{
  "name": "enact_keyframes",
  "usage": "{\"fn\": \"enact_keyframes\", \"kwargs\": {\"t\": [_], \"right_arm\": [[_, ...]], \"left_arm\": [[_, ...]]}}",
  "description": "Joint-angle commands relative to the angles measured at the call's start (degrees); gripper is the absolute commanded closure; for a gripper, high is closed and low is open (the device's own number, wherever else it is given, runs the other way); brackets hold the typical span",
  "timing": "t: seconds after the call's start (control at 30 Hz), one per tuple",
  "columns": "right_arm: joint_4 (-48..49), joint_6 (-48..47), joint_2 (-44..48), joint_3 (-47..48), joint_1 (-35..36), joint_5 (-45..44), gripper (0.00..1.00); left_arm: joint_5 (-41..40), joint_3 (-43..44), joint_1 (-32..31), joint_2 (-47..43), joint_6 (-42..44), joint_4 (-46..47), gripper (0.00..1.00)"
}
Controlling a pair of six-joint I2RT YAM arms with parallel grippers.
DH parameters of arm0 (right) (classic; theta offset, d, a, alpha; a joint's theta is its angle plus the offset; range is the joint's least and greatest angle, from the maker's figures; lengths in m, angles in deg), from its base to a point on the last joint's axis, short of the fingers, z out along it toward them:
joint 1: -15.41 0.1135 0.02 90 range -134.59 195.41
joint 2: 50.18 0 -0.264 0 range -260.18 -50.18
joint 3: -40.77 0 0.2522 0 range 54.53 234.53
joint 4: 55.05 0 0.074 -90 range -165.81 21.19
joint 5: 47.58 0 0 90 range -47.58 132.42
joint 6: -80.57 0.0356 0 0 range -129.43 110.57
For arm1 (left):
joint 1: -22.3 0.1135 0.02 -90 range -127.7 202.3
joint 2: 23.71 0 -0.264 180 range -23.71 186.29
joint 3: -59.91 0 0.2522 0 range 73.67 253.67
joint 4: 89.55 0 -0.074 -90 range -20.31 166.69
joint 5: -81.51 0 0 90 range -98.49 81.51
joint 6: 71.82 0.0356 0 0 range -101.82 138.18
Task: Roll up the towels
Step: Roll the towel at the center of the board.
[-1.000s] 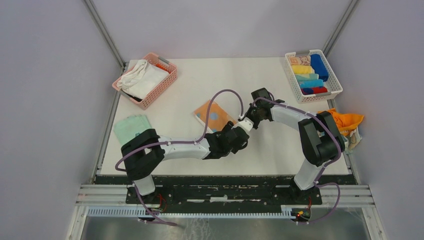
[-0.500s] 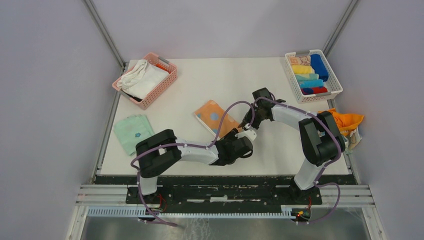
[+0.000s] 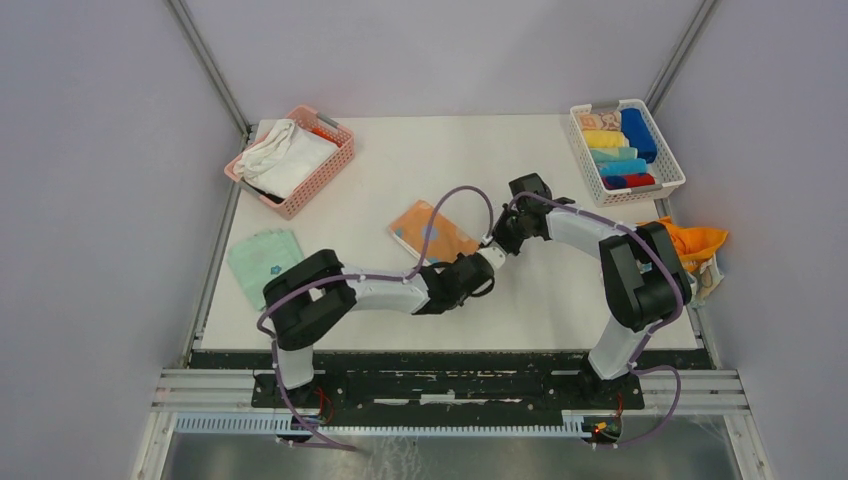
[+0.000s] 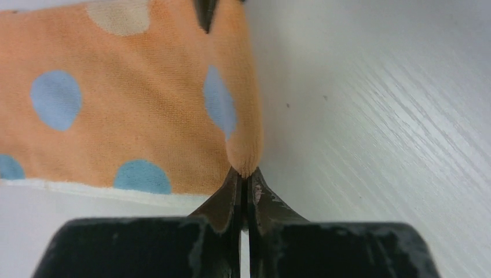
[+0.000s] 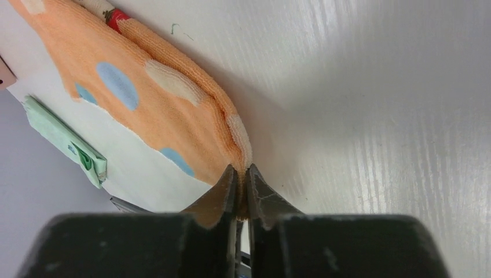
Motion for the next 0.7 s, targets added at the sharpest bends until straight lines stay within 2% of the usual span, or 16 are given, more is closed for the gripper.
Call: {"fn": "enact_keyframes", "kwargs": {"t": [0.0,0.2,0.33,0.4,0.5,0.67], "right_arm": [[3.84,-3.8,2.96,1.2,-1.11,1.18,0.79],[10.39,-4.66,5.59,-2.46,-3.28,4.64,0.65],[16.97,-3.72,7.51,-6.86,-4.59,6.41,0.55],[19.38,-4.2,7.65,-8.39,-4.7,7.15,0.54],[23.35,-4.63,6.83,-10.54,-4.63,9.1,0.54],[31.02,-4.63,3.75,-13.31,-4.63,11.32,0.56]], "left_arm": [[24.06,0.39,8.95,-5.51,-7.34,-0.17,0.97],[49.4,0.89,20.7,-1.87,-16.59,1.34,0.97],[60.09,1.59,25.71,2.09,-23.73,4.21,0.97],[64.83,0.79,28.01,3.37,-28.22,7.67,0.97],[68.46,0.27,30.95,4.54,-33.85,10.98,0.97],[69.28,3.29,33.07,6.91,-36.07,7.07,0.97]]}}
